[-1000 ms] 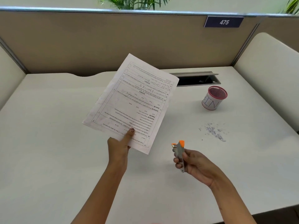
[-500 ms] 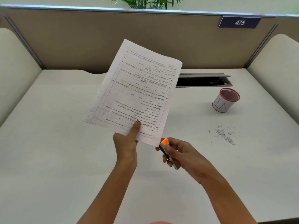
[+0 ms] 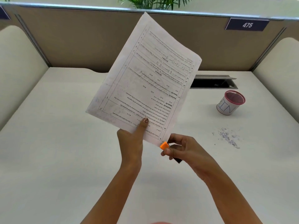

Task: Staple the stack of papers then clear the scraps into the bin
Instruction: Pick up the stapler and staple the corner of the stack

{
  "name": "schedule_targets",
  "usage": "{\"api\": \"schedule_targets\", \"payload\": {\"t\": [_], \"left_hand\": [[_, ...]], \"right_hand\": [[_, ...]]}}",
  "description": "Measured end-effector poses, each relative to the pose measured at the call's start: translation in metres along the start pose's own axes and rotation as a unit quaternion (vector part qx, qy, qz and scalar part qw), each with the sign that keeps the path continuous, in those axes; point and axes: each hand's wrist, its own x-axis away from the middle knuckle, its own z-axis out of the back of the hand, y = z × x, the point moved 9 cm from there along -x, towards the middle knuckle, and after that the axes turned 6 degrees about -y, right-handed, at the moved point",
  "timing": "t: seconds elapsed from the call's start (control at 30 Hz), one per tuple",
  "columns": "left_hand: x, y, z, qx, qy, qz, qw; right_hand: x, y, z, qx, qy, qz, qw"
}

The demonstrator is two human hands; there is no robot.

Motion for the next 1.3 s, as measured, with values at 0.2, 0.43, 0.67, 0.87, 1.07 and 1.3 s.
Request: {"api": "schedule_targets", "payload": {"t": [0.2, 0.43, 0.67, 0.87, 1.07, 1.3], "left_hand": [[0.002, 0.007, -0.003, -0.021, -0.007, -0.015, 1.000], [0.004, 0.010, -0.006, -0.010, -0.014, -0.021, 1.000], [0.006, 0.009, -0.007, -0.022, -0.013, -0.029, 0.999], [0.004, 0.009, -0.005, -0.010, -0.012, -0.032, 0.999], [0.003, 0.013, -0.007, -0.001, -0.021, -0.046, 0.999], [0.003, 0.014, -0.008, -0.005, -0.028, -0.055, 0.998]], "right_hand": [[0.002, -0.007, 0.002, -0.019, 0.011, 0.021, 1.000], [0.004, -0.010, 0.005, -0.013, 0.027, 0.022, 0.999], [0.004, -0.009, 0.007, -0.021, 0.050, 0.024, 0.998], [0.005, -0.011, 0.008, -0.040, 0.066, 0.030, 0.997], [0.006, -0.014, 0.008, -0.034, 0.076, 0.033, 0.996], [0.006, -0.015, 0.010, -0.034, 0.081, 0.029, 0.996]]}}
